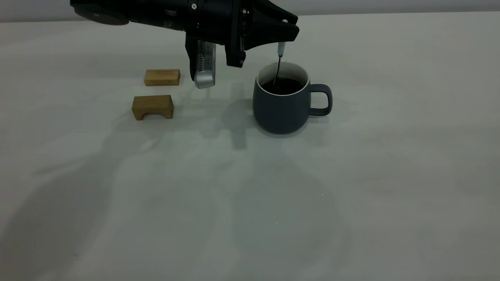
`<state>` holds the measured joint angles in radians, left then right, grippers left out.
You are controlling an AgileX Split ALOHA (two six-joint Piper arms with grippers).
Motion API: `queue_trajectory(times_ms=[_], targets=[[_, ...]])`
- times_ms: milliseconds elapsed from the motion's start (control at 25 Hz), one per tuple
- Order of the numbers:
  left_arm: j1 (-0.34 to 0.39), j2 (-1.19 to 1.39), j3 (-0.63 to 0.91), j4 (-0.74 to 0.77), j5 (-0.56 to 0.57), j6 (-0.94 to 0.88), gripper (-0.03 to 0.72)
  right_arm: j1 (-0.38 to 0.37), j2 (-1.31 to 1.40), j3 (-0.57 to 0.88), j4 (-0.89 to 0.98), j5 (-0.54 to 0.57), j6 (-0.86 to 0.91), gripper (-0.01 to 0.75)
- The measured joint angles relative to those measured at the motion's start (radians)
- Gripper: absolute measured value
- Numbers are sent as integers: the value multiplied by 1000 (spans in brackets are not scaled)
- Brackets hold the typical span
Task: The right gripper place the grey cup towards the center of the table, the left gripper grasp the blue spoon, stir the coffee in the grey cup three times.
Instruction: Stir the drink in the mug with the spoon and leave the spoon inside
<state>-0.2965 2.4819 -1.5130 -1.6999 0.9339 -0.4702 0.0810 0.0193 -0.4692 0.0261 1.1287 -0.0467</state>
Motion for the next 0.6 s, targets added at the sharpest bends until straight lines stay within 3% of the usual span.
queue_trajectory(times_ms=[400, 600], targets=[[0, 22, 0, 46, 177, -23, 164, 0, 0, 0, 0, 0, 0, 239], [5, 22, 0, 100, 140, -120, 164, 0, 0, 0, 0, 0, 0, 239]])
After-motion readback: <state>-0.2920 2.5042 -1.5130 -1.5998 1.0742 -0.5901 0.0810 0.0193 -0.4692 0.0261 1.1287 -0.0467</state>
